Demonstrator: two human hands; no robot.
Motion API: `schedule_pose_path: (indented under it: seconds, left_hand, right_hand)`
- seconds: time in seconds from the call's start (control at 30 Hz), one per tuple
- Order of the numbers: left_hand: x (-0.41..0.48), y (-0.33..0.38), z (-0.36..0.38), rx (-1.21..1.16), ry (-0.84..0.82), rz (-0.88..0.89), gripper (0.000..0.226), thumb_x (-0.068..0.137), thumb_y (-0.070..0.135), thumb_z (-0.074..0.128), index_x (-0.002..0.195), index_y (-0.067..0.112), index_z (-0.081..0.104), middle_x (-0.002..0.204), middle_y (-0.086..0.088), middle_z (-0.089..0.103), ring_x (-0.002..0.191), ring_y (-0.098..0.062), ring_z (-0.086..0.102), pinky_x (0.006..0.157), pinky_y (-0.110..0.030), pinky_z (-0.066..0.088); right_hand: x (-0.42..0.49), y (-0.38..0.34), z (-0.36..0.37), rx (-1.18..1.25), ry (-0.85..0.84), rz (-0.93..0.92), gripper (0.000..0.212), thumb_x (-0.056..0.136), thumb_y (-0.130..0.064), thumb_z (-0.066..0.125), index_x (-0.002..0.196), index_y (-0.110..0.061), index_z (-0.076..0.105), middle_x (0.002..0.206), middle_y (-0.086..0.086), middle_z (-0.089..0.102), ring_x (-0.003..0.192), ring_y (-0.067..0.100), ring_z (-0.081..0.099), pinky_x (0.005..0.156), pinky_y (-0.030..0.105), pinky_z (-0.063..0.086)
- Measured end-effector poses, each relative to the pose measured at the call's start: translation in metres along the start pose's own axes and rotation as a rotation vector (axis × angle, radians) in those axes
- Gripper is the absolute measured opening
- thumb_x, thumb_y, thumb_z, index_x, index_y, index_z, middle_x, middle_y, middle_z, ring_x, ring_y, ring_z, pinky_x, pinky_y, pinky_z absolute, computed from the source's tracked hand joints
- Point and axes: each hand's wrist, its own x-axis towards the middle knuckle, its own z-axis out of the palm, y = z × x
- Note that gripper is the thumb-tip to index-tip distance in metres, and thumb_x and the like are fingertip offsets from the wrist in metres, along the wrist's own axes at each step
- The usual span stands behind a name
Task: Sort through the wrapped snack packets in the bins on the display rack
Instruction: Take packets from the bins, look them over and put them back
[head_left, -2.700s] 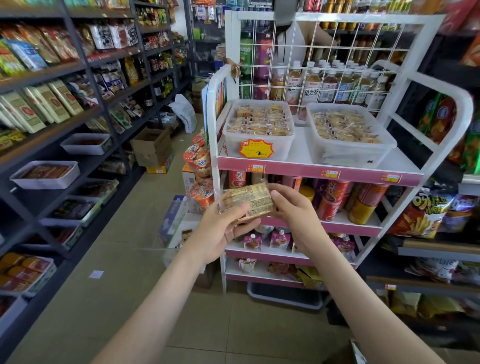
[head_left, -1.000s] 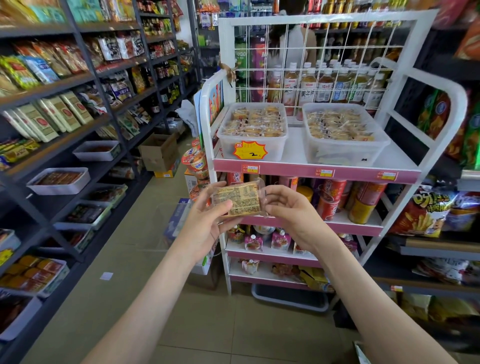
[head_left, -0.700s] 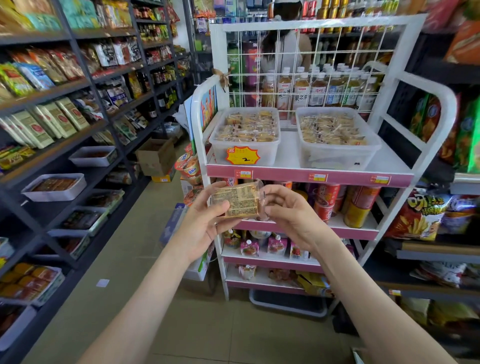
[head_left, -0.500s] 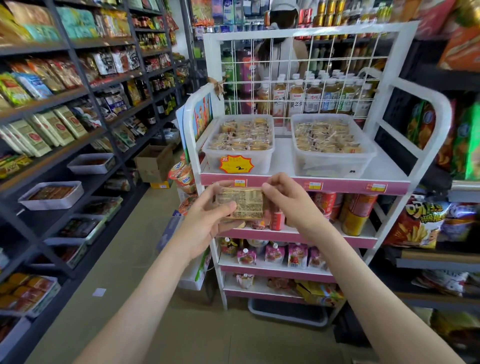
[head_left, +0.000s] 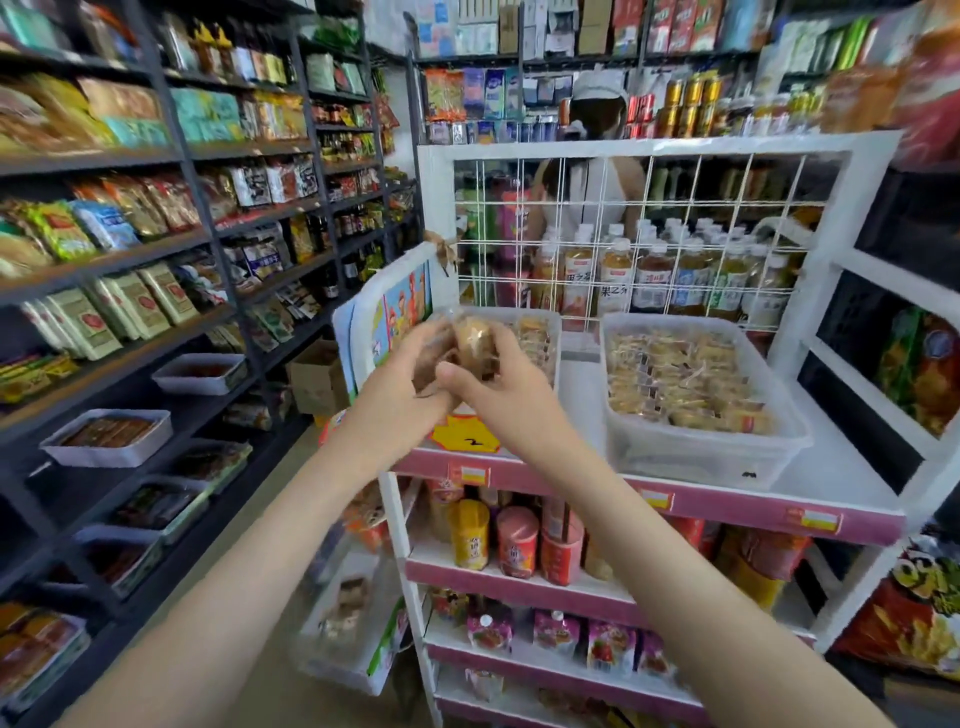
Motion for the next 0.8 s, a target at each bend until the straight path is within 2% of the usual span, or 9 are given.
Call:
schedule_pose_path:
  seconds: [0.1, 0.17, 0.23, 0.33, 0.4, 0.5, 0.6, 0.7, 0.8]
  left_hand:
    - [0.040, -0.017, -0.003, 0.027, -0.108, 0.030, 0.063, 0.096, -0.004, 0.048, 0.149, 0.027, 0.031, 0.145, 0.015, 0.042, 0.130, 0.005, 0.041, 0.108, -0.017, 0.035]
    - [0.065, -0.033, -0.005, 0.097, -0.104, 0.039, 0.063, 0.097, -0.002, 0.047, 0.151, 0.026, 0.026, 0.148, 0.017, 0.034, 0.137, 0.001, 0.033, 0.109, -0.014, 0.030]
    - [0.088, -0.050, -0.004, 0.204, -0.066, 0.043, 0.064, 0.098, 0.005, 0.048, 0.152, 0.024, 0.019, 0.151, 0.013, 0.029, 0.141, -0.005, 0.028, 0.107, -0.013, 0.027]
    - [0.121, -0.077, -0.002, 0.466, -0.014, 0.022, 0.070, 0.099, 0.018, 0.051, 0.154, 0.021, 0.008, 0.160, 0.004, 0.015, 0.146, -0.012, 0.017, 0.112, -0.022, 0.017]
    - [0.140, -0.095, -0.001, 0.598, -0.004, 0.047, 0.073, 0.099, 0.023, 0.052, 0.155, 0.017, 0.005, 0.162, 0.001, 0.008, 0.148, -0.014, 0.009, 0.112, -0.020, 0.006]
    - [0.162, -0.117, 0.000, 0.742, -0.083, 0.058, 0.077, 0.100, 0.034, 0.048, 0.154, 0.014, -0.003, 0.163, -0.003, -0.004, 0.149, -0.015, -0.003, 0.108, -0.016, -0.007]
    - [0.177, -0.130, 0.002, 0.779, -0.183, -0.012, 0.083, 0.099, 0.047, 0.042, 0.154, 0.015, -0.012, 0.161, -0.001, -0.015, 0.148, -0.013, -0.012, 0.112, -0.021, -0.009]
    - [0.188, -0.140, 0.005, 0.869, -0.273, -0.086, 0.086, 0.096, 0.057, 0.035, 0.153, 0.016, -0.016, 0.159, 0.001, -0.025, 0.145, -0.012, -0.022, 0.121, -0.036, -0.005]
    - [0.195, -0.149, 0.010, 1.068, -0.438, -0.147, 0.083, 0.094, 0.065, 0.020, 0.154, 0.017, -0.013, 0.158, 0.002, -0.026, 0.143, -0.014, -0.030, 0.118, -0.046, -0.013]
  right_hand:
    - [0.058, 0.020, -0.002, 0.081, 0.086, 0.041, 0.033, 0.095, -0.022, 0.055, 0.127, -0.015, 0.050, 0.108, 0.003, 0.064, 0.095, 0.018, 0.060, 0.080, 0.030, 0.048]
    - [0.096, 0.037, -0.001, 0.076, 0.100, 0.049, 0.032, 0.096, -0.022, 0.054, 0.127, -0.014, 0.047, 0.100, -0.001, 0.063, 0.086, 0.013, 0.061, 0.067, 0.019, 0.049]
    - [0.134, 0.054, 0.004, -0.024, 0.054, 0.044, 0.039, 0.096, -0.021, 0.055, 0.130, -0.011, 0.040, 0.102, -0.004, 0.059, 0.085, 0.010, 0.058, 0.061, 0.014, 0.045]
    - [0.183, 0.084, 0.011, -0.193, -0.035, 0.086, 0.039, 0.094, -0.019, 0.059, 0.127, -0.010, 0.040, 0.104, -0.002, 0.058, 0.082, 0.008, 0.056, 0.065, 0.012, 0.044]
    - [0.207, 0.106, 0.017, -0.351, -0.122, 0.084, 0.034, 0.094, -0.019, 0.058, 0.124, -0.009, 0.044, 0.111, 0.006, 0.061, 0.088, 0.014, 0.056, 0.072, 0.021, 0.045]
    - [0.228, 0.127, 0.022, -0.448, -0.206, 0.079, 0.029, 0.096, -0.021, 0.055, 0.121, -0.008, 0.046, 0.105, 0.007, 0.059, 0.090, 0.020, 0.057, 0.072, 0.026, 0.042]
    - [0.244, 0.139, 0.023, -0.509, -0.267, 0.050, 0.026, 0.096, -0.022, 0.055, 0.118, -0.008, 0.051, 0.110, 0.009, 0.062, 0.099, 0.022, 0.059, 0.076, 0.026, 0.044]
    - [0.250, 0.146, 0.023, -0.555, -0.493, -0.008, 0.031, 0.095, -0.021, 0.054, 0.125, -0.012, 0.053, 0.119, 0.007, 0.062, 0.104, 0.022, 0.059, 0.084, 0.028, 0.045]
    - [0.248, 0.152, 0.026, -0.747, -0.771, -0.066, 0.035, 0.098, -0.026, 0.050, 0.131, -0.016, 0.053, 0.132, 0.006, 0.055, 0.114, 0.023, 0.052, 0.091, 0.028, 0.038]
